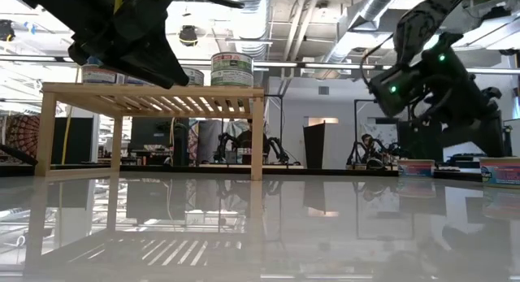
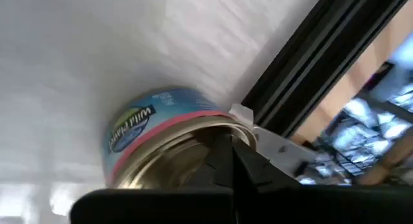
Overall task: Stack canned seafood by type on shelf
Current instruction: Put the blue tuna on the shelf
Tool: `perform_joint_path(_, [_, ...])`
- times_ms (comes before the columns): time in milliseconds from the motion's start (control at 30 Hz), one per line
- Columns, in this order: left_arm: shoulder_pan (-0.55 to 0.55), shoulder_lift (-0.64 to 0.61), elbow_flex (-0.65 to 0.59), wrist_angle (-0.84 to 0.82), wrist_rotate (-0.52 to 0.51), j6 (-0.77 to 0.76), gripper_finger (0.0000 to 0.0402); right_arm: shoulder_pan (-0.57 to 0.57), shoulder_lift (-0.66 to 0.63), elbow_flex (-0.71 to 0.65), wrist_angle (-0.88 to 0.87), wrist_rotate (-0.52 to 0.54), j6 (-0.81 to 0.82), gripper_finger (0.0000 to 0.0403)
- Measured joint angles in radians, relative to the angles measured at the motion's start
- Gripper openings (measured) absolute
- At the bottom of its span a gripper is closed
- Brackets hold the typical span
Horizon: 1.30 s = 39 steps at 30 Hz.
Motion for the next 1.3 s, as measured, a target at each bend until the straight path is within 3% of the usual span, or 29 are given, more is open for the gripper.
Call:
perform_joint_path(233, [0.000, 0.000, 0.000, 0.001, 0.019, -0.001, 0.0141, 0.120, 0.091, 0.015, 0.066, -0.027, 0.011, 0.0017])
perform_joint_path(500, [0.001, 0.000, 0.000, 0.008, 0.018, 0.002, 0.0141, 0.328, 0.111, 0.151, 0.140, -0.064, 0.105, 0.0019])
perform_joint_path(667, [0.001, 0.000, 0.000, 0.006, 0.022, 0.028, 0.0141, 0.428, 0.112, 0.257, 0.336, -0.065, 0.089, 0.0019])
perform_joint_path(800, [-0.009, 0.000, 0.000, -0.040, 0.135, 0.038, 0.0141, 0.489, 0.117, 0.290, 0.600, -0.112, 0.002, 0.0019])
perform_joint_path(933, [-0.028, 0.000, 0.000, -0.133, 0.209, -0.070, 0.0141, 0.532, 0.117, 0.295, 0.809, -0.143, -0.074, 0.0019])
perform_joint_path(1167, [-0.048, 0.000, 0.000, -0.195, 0.201, -0.198, 0.0141, 0.560, 0.116, 0.295, 1.033, -0.129, -0.213, 0.0020])
perform_joint_path(1300, [-0.042, 0.000, 0.000, -0.150, 0.170, -0.178, 0.0141, 0.566, 0.076, 0.295, 1.014, -0.124, -0.249, 0.0021])
